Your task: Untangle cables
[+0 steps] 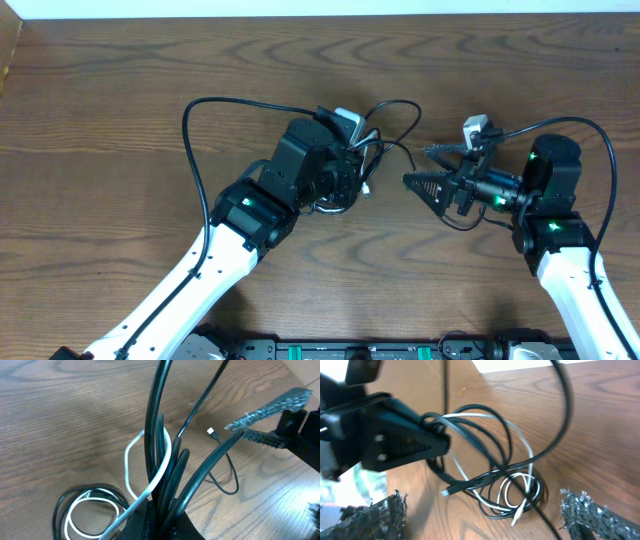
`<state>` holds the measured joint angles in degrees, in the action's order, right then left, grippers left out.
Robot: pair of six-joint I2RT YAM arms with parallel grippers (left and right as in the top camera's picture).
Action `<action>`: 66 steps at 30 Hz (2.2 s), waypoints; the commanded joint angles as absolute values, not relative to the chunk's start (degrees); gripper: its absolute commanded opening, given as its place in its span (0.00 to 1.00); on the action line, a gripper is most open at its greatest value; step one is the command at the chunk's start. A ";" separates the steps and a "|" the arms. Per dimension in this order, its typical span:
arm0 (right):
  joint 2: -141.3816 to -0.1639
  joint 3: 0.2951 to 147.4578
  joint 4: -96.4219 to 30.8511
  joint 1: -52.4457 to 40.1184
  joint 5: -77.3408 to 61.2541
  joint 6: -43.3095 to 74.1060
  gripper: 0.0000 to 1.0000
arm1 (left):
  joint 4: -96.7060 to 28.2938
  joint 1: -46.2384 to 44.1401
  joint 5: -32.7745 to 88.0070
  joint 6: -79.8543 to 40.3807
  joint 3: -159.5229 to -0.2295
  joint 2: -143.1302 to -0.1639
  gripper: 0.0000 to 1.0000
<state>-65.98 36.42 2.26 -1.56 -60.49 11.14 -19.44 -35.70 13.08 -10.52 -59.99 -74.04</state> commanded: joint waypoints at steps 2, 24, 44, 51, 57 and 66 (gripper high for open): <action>-65.87 36.97 2.35 -1.50 -62.43 9.78 0.84 | -21.32 -35.59 11.94 -9.37 -60.86 -72.66 0.08; -65.91 36.97 -5.45 -1.17 -39.16 19.29 0.85 | -22.37 -35.57 38.37 5.63 -60.86 -72.64 0.08; -65.91 36.97 -24.45 -1.06 -3.49 24.82 0.97 | -23.97 -35.55 23.42 4.45 -60.86 -72.60 0.08; -65.91 36.97 -15.11 -1.06 -26.61 15.92 0.99 | -23.92 -35.53 23.92 4.45 -60.86 -72.60 0.08; -65.91 36.97 -8.45 -1.06 -43.31 12.56 0.99 | -22.20 -35.53 20.84 0.32 -60.86 -72.60 0.08; -65.91 36.97 6.15 -1.17 -67.90 12.56 0.99 | -19.90 -35.53 0.38 -28.05 -60.86 -72.60 0.08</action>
<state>-65.98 36.42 5.26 -1.26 -56.95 13.32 -21.30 -35.68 6.81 -16.21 -59.99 -74.02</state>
